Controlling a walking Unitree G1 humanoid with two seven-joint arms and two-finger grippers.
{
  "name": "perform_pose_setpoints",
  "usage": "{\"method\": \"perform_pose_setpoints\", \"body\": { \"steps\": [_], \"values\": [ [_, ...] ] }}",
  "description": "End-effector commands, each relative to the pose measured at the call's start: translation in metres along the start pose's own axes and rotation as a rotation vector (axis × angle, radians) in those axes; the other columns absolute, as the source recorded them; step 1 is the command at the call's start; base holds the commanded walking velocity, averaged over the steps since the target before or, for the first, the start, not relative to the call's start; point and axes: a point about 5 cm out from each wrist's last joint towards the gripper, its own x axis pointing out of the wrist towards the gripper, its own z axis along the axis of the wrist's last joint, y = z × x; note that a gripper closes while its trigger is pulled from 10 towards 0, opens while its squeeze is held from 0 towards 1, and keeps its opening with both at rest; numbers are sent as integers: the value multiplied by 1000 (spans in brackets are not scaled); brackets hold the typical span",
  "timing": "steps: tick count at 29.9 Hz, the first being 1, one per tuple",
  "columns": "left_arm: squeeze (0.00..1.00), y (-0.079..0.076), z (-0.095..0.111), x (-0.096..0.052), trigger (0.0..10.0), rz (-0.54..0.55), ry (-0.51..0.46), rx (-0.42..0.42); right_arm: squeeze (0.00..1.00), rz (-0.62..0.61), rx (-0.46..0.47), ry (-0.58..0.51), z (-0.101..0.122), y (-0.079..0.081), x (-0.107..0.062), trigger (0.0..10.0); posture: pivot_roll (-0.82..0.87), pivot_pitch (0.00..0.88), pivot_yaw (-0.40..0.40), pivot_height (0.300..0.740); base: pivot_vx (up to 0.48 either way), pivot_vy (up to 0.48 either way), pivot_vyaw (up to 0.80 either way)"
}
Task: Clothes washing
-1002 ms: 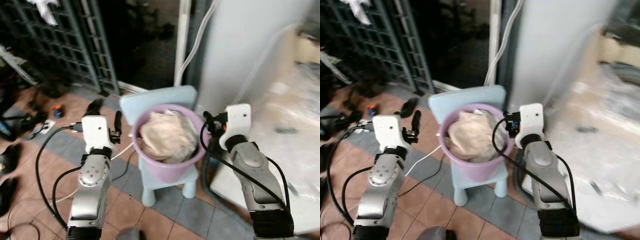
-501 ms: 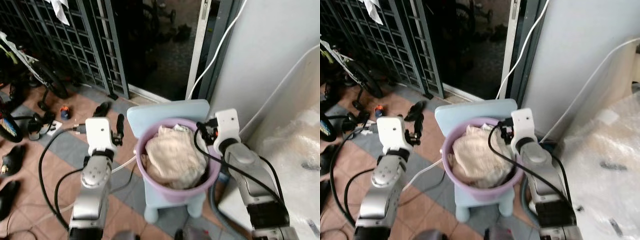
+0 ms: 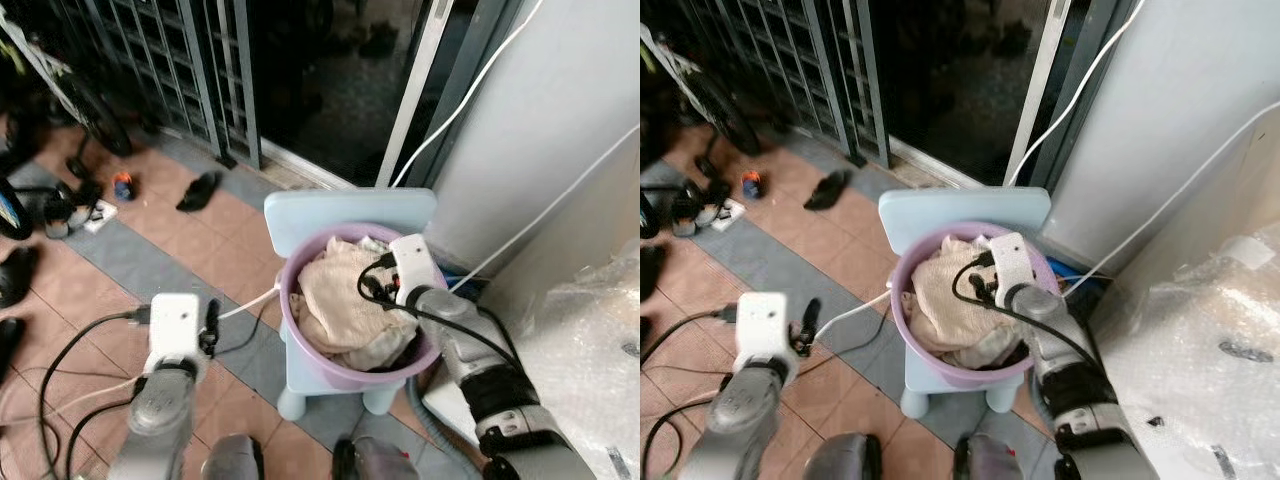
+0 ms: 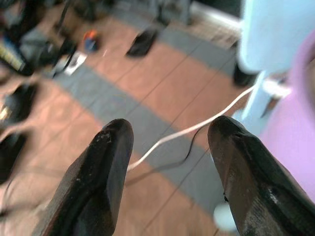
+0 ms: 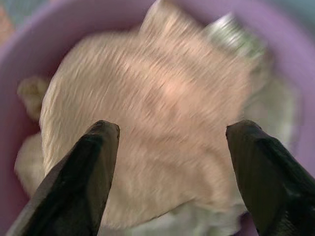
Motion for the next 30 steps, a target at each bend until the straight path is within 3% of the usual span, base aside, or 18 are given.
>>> {"method": "perform_pose_setpoints", "body": {
  "steps": [1,4,5,6,7,12,14,17,18,19,20,25,30],
  "values": [
    [0,5,2,-9,10000,27,6,9,992,30,-22,17,-2,7,4,10000,160,287,-87,740,0,0,0],
    [0,10,0,-20,10000,43,19,16,984,43,-39,21,-2,13,8,10000,180,316,-89,740,0,0,0],
    [0,11,1,-24,10000,48,23,18,518,48,-51,20,-2,15,11,10000,195,333,-91,740,0,0,0],
    [0,12,1,-27,10000,51,26,18,518,51,-60,18,-1,16,12,10000,200,339,-91,740,0,0,0],
    [0,15,2,-34,10000,58,31,21,0,43,-87,15,1,18,16,10000,211,357,-90,740,0,0,0],
    [0,18,4,-49,10000,71,47,23,0,-20,-185,-2,5,18,22,10000,235,401,-88,740,0,0,0],
    [0,18,4,-54,10000,75,58,23,0,-37,-257,-16,8,23,25,10000,234,412,-88,740,0,0,0],
    [0,18,5,-57,10000,74,64,22,0,-25,-286,-20,9,29,27,10000,236,415,-89,740,0,0,0],
    [0,17,5,-58,10000,73,69,21,0,-12,-293,-19,8,34,29,6471,237,416,-89,740,0,0,0],
    [0,17,5,-58,10000,73,69,21,0,-12,-293,-19,8,34,29,6471,237,416,-89,740,0,0,0],
    [0,16,6,-58,10000,73,70,20,0,-4,-291,-11,6,38,30,0,242,419,-95,740,0,0,0],
    [0,15,9,-60,10000,77,69,19,0,19,-296,5,0,46,31,0,252,424,-107,740,0,0,0],
    [0,19,9,-61,10000,99,71,20,0,17,-269,24,-6,44,31,0,257,427,-118,740,0,0,0]
  ]
}}
